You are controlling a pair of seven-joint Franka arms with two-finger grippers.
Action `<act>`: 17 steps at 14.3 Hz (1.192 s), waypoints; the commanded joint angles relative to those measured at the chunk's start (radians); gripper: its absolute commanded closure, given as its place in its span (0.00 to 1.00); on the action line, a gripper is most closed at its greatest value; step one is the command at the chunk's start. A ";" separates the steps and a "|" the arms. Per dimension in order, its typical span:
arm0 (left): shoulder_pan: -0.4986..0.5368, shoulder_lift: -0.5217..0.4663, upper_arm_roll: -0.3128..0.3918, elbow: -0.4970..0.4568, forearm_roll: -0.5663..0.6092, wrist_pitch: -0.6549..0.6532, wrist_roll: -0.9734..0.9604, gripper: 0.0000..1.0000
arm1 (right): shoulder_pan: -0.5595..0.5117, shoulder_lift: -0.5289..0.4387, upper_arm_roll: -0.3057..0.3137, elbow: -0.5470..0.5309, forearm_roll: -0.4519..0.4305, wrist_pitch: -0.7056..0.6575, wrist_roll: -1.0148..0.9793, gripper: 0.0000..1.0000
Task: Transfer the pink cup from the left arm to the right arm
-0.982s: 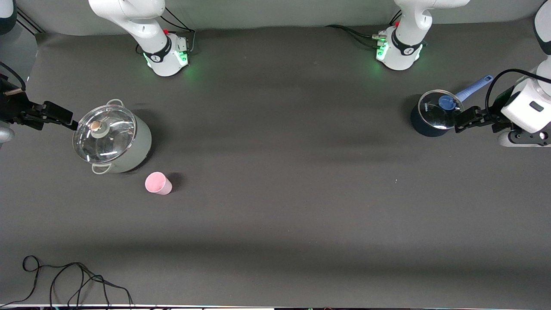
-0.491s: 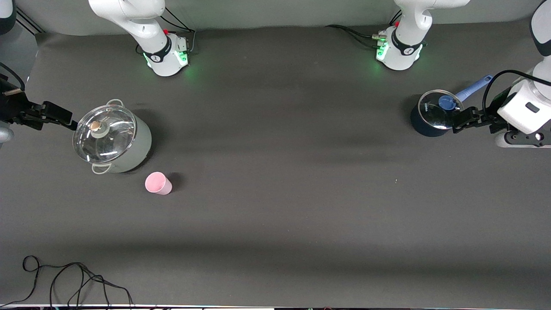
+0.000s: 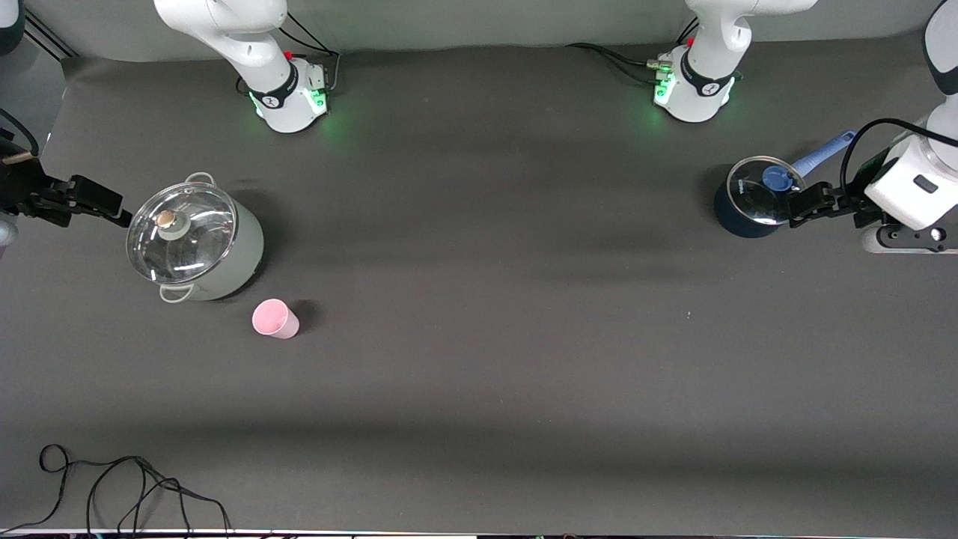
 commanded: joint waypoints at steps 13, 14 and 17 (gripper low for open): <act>0.003 0.011 -0.007 0.058 0.022 -0.040 0.009 0.00 | 0.010 0.030 0.000 0.040 -0.012 -0.006 -0.002 0.00; 0.002 0.011 -0.007 0.064 0.022 -0.040 0.009 0.00 | 0.010 0.030 0.000 0.044 -0.012 -0.006 -0.002 0.00; 0.005 0.023 -0.006 0.064 0.024 -0.035 0.009 0.00 | 0.033 0.038 0.003 0.057 -0.042 -0.006 0.006 0.00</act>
